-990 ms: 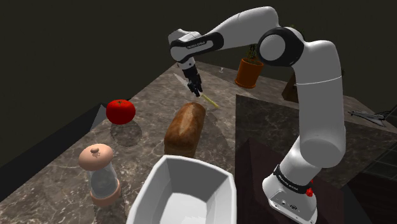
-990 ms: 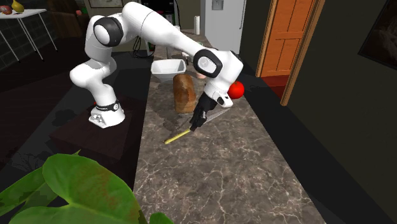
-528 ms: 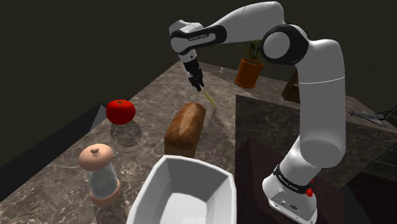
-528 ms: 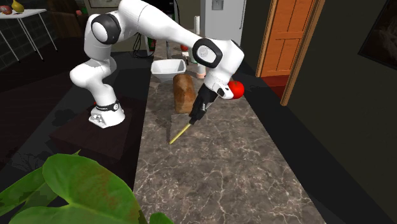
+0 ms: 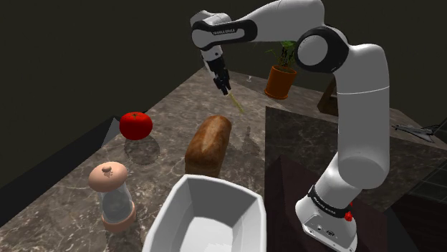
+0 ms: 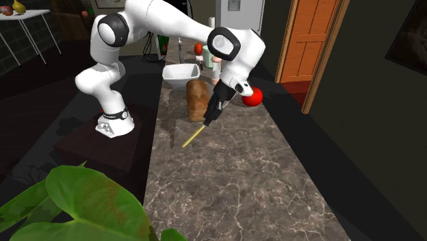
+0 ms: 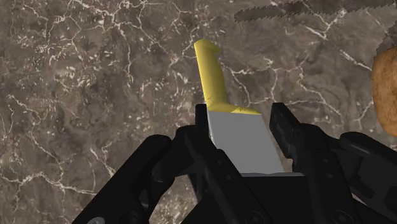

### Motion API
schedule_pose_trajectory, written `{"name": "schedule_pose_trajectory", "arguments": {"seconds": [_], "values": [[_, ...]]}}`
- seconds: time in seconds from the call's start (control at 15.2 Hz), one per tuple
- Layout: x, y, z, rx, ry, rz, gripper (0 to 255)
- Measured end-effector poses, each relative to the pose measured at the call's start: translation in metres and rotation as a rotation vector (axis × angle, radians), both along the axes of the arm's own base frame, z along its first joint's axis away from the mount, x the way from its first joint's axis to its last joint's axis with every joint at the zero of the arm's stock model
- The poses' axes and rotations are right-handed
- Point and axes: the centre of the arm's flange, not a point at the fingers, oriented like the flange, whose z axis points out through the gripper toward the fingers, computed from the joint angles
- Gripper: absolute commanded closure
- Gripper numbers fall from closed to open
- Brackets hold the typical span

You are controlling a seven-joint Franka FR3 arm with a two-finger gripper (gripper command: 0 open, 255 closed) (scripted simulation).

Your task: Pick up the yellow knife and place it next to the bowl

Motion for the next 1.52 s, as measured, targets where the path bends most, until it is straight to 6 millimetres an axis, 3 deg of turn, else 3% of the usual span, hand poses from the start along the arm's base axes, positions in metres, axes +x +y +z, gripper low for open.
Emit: {"name": "schedule_pose_trajectory", "arguments": {"seconds": [0.26,0.4,1.52], "values": [[-0.002,-0.001,0.021,0.0,0.0,0.0,255],[-0.013,0.011,0.027,0.0,0.0,0.0,255],[-0.179,0.155,0.026,0.0,0.0,0.001,255]]}}
